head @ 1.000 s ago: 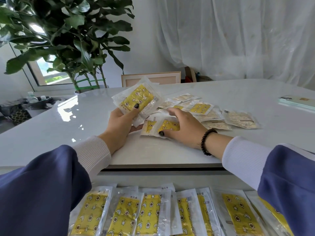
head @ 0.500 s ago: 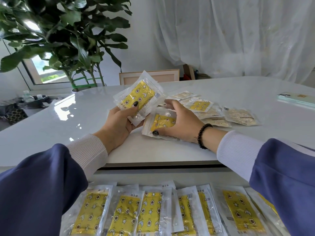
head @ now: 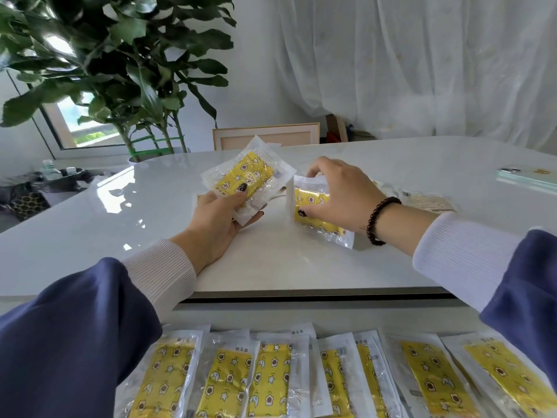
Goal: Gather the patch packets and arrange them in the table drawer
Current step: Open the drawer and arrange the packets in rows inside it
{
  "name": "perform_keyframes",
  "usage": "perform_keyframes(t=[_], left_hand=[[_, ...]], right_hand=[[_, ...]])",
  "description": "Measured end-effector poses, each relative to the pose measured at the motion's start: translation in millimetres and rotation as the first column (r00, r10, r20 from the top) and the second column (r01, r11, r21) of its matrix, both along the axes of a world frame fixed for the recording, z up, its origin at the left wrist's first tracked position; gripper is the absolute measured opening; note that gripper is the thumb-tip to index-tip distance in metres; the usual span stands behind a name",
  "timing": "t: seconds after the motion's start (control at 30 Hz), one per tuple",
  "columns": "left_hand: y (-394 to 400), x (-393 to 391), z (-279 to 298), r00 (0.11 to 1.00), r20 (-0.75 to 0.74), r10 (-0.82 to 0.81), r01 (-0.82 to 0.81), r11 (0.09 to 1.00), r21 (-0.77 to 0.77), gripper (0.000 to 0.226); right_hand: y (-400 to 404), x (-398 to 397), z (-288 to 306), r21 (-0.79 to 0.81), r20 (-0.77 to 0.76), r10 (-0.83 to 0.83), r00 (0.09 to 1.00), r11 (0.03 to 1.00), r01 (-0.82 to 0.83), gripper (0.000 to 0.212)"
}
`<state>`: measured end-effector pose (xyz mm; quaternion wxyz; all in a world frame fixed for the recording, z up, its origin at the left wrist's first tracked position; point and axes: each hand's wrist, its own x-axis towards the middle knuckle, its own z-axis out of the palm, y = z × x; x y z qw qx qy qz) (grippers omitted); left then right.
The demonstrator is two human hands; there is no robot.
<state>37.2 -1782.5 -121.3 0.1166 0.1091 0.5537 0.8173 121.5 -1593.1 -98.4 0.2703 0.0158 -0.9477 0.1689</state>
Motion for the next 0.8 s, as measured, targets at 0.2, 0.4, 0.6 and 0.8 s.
perform_keyframes(t=[0.2, 0.4, 0.6, 0.8], left_hand=[[1.5, 1.5, 0.8, 1.000, 0.016, 0.014, -0.013, 0.999, -0.030, 0.035], [1.5, 2.9, 1.5, 0.999, 0.006, 0.034, -0.033, 0.998, -0.056, 0.036], [1.4, 2.5, 1.5, 0.999, -0.001, 0.054, -0.054, 0.996, -0.076, 0.033], [3.2, 5.5, 0.0, 0.999, -0.031, 0.040, -0.043, 0.994, -0.098, 0.026]], right_hand=[[5.4, -1.7, 1.2, -0.010, 0.266, -0.086, 0.960, 0.996, 0.092, 0.038], [-1.5, 5.5, 19.1, 0.054, 0.154, -0.065, 0.986, 0.997, 0.058, 0.043], [-0.6, 13.1, 19.0, 0.188, 0.333, -0.107, 0.937, 0.981, 0.046, 0.042], [4.2, 57.2, 32.2, -0.318, 0.249, 0.093, 0.964, 0.948, -0.009, 0.030]])
